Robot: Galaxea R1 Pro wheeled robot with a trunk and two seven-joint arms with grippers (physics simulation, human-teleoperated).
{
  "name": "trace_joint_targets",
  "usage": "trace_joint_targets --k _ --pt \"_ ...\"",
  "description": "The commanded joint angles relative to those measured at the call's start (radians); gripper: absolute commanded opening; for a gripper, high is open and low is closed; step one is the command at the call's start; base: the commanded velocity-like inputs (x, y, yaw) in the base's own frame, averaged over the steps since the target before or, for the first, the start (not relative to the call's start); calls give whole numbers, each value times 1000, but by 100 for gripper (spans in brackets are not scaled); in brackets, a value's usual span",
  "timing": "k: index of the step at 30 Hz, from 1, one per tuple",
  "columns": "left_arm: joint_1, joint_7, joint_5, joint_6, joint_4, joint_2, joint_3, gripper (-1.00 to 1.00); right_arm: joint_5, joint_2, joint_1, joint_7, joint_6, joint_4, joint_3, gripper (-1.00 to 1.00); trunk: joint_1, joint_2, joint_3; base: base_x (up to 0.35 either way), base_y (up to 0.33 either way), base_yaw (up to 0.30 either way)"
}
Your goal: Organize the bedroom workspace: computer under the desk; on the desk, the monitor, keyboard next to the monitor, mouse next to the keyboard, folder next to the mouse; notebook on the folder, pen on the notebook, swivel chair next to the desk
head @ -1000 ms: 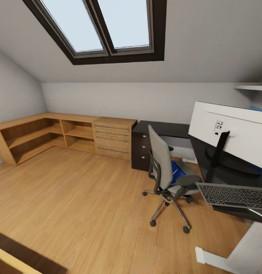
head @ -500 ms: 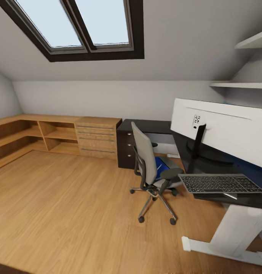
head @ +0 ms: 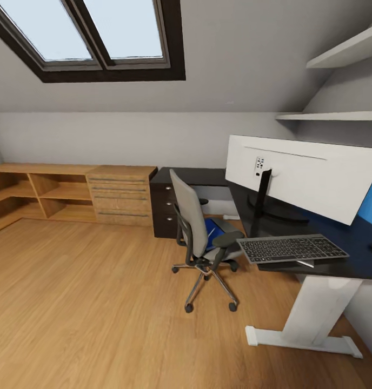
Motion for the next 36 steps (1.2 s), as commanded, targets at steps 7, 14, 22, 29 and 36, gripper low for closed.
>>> trace_joint_targets --k 7,14,22,29,36 --pt "-1 2 -2 48 -116 -14 -4 100 -2 0 -8 -2 3 -32 -1 100 27 -50 -23 0 0 0" --pt "-2 9 -3 549 -483 -45 -11 100 -5 -3 -207 -117 227 -110 -6 100 54 -99 -45 0 0 0" --pt "-64 4 -12 848 -718 -81 -39 100 -46 -22 -503 -172 391 19 -74 100 84 -155 -70 0 0 0" --pt "-193 -38 65 1076 -902 -84 -46 100 -106 -54 -714 -175 534 46 -120 100 111 -204 -92 0 0 0" --pt "-198 -48 184 1154 -1032 -68 -45 100 -100 -52 -738 -169 539 104 -114 100 138 -253 -114 0 0 0"
